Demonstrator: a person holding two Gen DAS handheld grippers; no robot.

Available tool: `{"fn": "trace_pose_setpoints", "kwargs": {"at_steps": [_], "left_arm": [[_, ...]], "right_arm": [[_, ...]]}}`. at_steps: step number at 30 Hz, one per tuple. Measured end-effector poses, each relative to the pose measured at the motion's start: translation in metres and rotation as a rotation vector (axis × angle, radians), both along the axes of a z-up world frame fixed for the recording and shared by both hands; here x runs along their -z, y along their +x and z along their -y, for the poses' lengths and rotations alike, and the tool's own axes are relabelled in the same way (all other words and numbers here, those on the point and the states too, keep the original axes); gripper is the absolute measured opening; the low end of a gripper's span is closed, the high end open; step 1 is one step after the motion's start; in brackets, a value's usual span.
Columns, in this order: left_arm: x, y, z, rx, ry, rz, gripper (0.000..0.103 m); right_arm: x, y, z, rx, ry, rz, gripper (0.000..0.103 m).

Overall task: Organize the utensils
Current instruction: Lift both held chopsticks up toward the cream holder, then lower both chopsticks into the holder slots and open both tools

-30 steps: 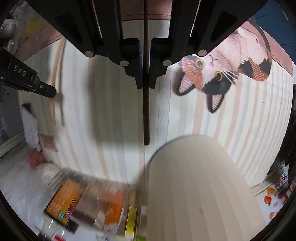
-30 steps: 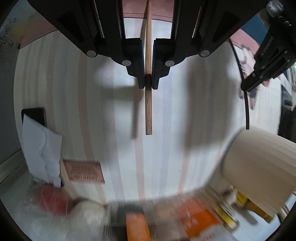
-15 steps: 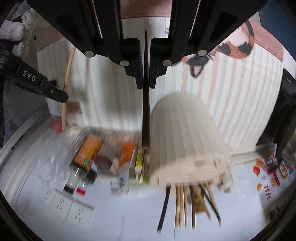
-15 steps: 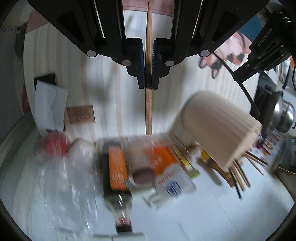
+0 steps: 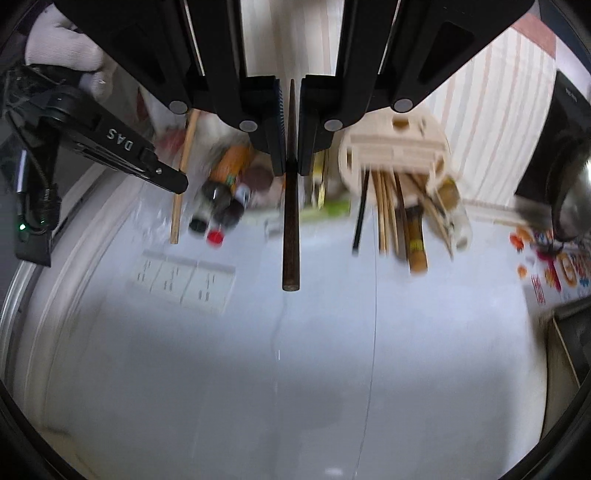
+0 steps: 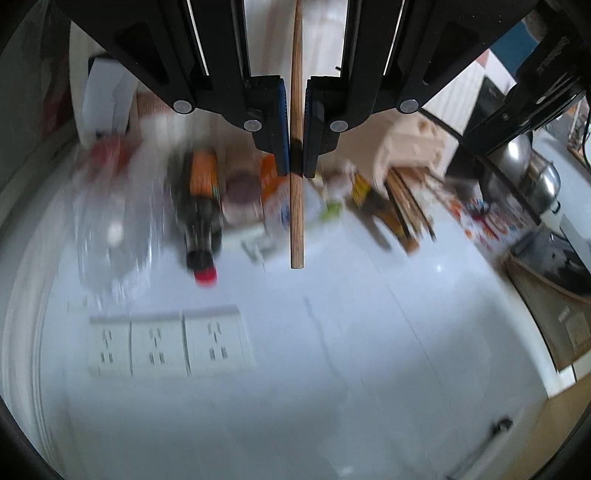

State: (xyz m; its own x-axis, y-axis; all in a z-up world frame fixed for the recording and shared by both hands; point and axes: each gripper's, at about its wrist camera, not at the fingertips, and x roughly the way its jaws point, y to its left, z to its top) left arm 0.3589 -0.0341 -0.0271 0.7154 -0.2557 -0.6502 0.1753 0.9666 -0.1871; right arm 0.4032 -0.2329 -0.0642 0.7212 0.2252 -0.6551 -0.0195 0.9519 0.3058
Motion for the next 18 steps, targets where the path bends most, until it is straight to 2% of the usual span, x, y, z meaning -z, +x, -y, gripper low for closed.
{"fn": "trace_pose_setpoints", "kwargs": {"at_steps": [3,9,14,18], "left_arm": [[-0.03,0.015,-0.013,-0.021,-0.026,0.04,0.004],[-0.063,0.045,-0.045,-0.086,-0.029,0.082,0.004],[-0.066,0.069,-0.067,-0.138,-0.015,0.074,0.004],[-0.052,0.091,-0.08,-0.172,-0.007,0.039,0.004]], "right_arm": [[-0.029,0.02,-0.004,0.009,0.014,0.059,0.007],[-0.068,0.059,-0.025,0.006,0.061,0.158,0.007],[-0.074,0.091,-0.062,-0.019,0.083,0.203,0.007],[-0.061,0.116,-0.092,-0.041,0.088,0.216,0.007]]}}
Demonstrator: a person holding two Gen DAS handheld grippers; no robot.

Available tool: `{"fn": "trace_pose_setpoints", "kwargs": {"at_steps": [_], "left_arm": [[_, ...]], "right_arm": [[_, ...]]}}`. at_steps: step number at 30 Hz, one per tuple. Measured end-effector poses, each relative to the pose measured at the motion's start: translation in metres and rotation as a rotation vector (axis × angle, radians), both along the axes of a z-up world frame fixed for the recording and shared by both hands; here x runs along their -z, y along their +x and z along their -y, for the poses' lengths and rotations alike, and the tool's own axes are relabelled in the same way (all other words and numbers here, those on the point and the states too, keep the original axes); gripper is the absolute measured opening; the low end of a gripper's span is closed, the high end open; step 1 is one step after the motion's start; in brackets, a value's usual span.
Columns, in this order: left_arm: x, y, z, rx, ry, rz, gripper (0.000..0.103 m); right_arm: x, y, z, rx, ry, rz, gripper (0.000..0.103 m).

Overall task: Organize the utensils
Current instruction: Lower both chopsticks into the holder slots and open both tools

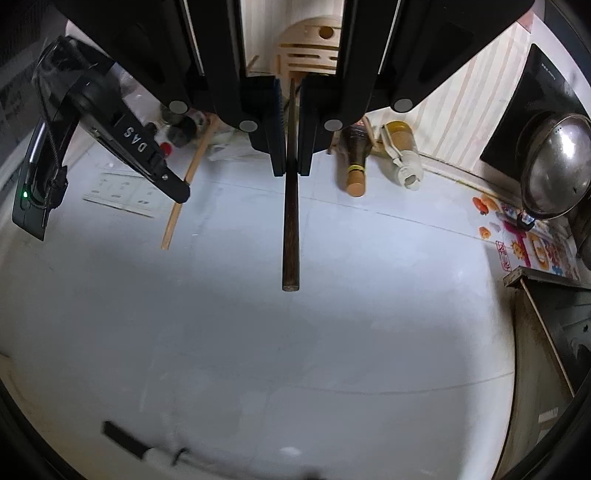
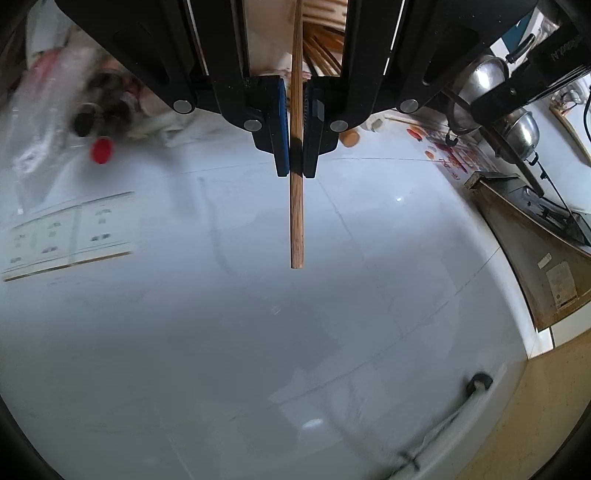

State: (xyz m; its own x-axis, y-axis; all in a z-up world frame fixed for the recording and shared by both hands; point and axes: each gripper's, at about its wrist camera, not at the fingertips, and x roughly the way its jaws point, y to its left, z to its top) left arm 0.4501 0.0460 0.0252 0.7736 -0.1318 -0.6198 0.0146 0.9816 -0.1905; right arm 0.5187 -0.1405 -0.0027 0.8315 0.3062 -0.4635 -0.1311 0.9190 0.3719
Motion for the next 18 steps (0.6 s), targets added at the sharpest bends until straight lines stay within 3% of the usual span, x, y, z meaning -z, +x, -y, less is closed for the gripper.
{"fn": "trace_pose_setpoints", "kwargs": {"at_steps": [10,18], "left_arm": [[0.036,0.021,-0.011,-0.014,-0.018,-0.084,0.004],[0.056,0.027,-0.008,0.002,-0.041,-0.133,0.004]], "right_arm": [[0.049,0.028,-0.026,0.028,0.024,0.009,0.007],[0.06,0.021,-0.029,-0.016,-0.008,0.044,0.007]]}}
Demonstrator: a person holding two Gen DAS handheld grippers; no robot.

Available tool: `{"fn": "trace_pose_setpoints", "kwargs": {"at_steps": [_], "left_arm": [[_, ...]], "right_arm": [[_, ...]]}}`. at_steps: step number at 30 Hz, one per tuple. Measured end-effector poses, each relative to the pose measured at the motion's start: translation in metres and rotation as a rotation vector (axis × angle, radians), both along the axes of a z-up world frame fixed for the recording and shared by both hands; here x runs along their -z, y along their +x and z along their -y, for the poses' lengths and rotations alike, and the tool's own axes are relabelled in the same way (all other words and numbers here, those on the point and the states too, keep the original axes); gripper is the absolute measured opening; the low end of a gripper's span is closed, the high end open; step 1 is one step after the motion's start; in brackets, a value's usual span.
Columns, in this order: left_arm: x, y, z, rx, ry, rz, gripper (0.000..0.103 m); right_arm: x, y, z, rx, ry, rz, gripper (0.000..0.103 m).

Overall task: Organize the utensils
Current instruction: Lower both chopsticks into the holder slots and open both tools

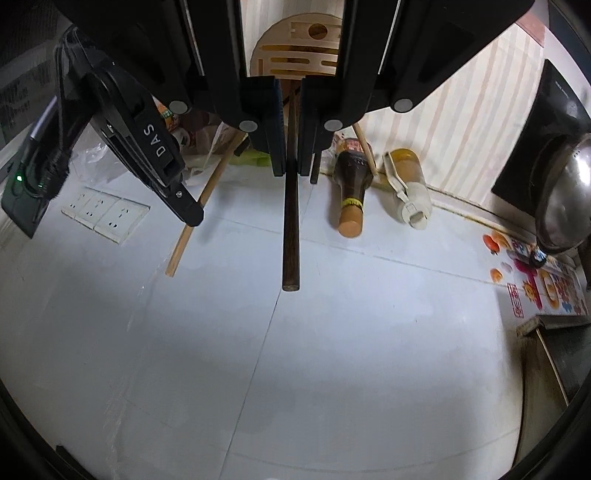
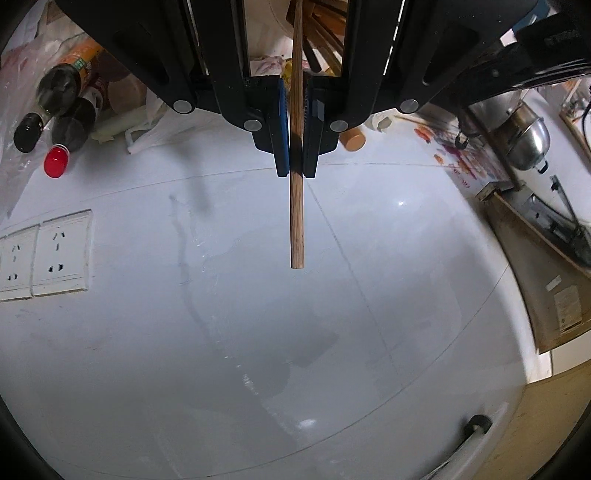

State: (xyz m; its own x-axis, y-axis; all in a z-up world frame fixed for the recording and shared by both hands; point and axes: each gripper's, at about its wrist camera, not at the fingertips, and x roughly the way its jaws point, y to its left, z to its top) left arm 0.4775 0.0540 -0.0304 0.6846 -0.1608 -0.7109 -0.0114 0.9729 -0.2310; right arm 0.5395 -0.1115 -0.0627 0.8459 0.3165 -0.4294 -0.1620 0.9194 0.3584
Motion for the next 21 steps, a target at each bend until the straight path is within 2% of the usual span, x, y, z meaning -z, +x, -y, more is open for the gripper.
{"fn": "trace_pose_setpoints", "kwargs": {"at_steps": [3,6,7,8,10,11,12,14,18,20,21], "left_arm": [[0.007,0.001,-0.001,0.014,-0.027,-0.027,0.004],[0.008,-0.003,-0.001,0.015,-0.039,-0.054,0.007],[0.008,-0.004,-0.001,0.013,-0.045,-0.057,0.007],[0.007,-0.007,-0.003,0.01,-0.062,-0.064,0.009],[0.005,-0.012,-0.008,-0.01,-0.071,-0.075,0.016],[0.003,-0.017,-0.01,-0.028,-0.054,-0.068,0.032],[0.0,-0.021,-0.012,-0.045,-0.03,-0.058,0.059],[-0.006,-0.035,-0.017,-0.098,0.024,-0.023,0.091],[-0.004,-0.062,-0.022,-0.146,0.105,-0.007,0.095],[0.003,-0.073,-0.022,-0.164,0.155,-0.004,0.103],[0.008,-0.082,-0.021,-0.181,0.192,-0.002,0.103]], "right_arm": [[0.004,-0.004,-0.002,-0.038,-0.009,-0.01,0.007],[0.008,-0.007,0.001,-0.085,0.007,-0.059,0.008],[0.009,-0.009,0.002,-0.1,0.012,-0.076,0.012],[0.01,-0.011,0.004,-0.122,0.019,-0.094,0.017],[0.01,-0.017,0.009,-0.15,0.037,-0.11,0.05],[0.009,-0.021,0.013,-0.156,0.042,-0.116,0.055],[0.007,-0.026,0.017,-0.156,0.044,-0.119,0.059],[0.003,-0.039,0.025,-0.155,0.037,-0.127,0.062],[0.0,-0.066,0.029,-0.139,-0.045,-0.142,0.075],[0.003,-0.082,0.028,-0.114,-0.12,-0.155,0.086],[0.005,-0.089,0.027,-0.11,-0.147,-0.163,0.095]]}}
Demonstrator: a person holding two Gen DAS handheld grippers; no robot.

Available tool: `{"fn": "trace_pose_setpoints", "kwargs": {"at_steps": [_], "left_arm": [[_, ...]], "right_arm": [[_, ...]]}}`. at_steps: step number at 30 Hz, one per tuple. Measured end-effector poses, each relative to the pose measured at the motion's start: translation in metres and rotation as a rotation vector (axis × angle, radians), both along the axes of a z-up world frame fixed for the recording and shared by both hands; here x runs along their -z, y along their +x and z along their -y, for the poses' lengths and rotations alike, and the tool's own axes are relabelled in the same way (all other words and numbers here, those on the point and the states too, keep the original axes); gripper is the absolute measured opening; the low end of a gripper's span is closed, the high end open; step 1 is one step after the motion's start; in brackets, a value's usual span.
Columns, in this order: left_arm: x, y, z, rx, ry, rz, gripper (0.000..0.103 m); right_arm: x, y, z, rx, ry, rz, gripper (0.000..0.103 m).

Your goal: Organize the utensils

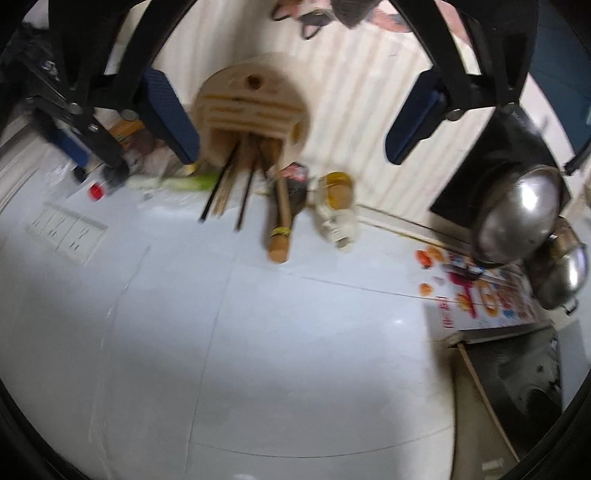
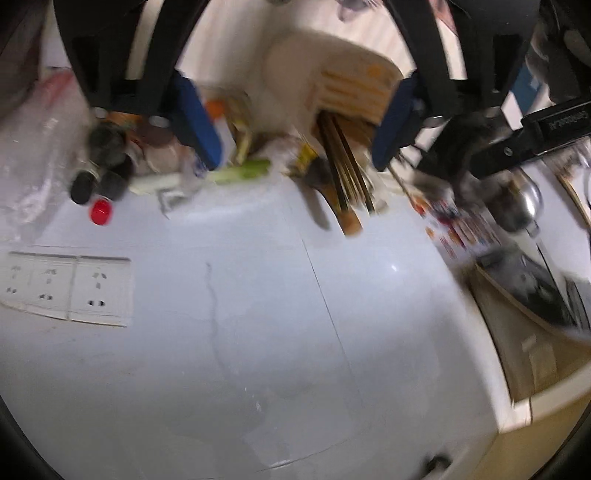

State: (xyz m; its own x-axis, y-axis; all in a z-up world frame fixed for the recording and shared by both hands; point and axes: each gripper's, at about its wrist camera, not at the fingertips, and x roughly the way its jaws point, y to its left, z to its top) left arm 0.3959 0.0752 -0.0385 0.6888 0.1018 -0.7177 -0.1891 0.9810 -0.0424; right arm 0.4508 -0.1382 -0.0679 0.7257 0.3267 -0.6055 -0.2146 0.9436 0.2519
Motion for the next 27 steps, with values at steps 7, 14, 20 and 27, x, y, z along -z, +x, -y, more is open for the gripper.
{"fn": "trace_pose_setpoints", "kwargs": {"at_steps": [7,14,20,27], "left_arm": [[0.027,-0.034,0.001,-0.056,0.067,-0.029,0.103],[0.025,-0.074,0.004,-0.084,0.068,-0.004,0.103],[0.005,-0.121,0.006,-0.084,0.078,0.047,0.103],[-0.027,-0.199,0.007,-0.062,0.12,0.113,0.103]], "right_arm": [[0.015,-0.037,-0.015,0.02,-0.158,-0.032,0.103],[0.003,-0.074,-0.017,0.027,-0.196,-0.003,0.103],[-0.02,-0.125,-0.01,0.066,-0.21,0.027,0.103],[-0.061,-0.223,-0.006,0.139,-0.231,0.09,0.103]]}}
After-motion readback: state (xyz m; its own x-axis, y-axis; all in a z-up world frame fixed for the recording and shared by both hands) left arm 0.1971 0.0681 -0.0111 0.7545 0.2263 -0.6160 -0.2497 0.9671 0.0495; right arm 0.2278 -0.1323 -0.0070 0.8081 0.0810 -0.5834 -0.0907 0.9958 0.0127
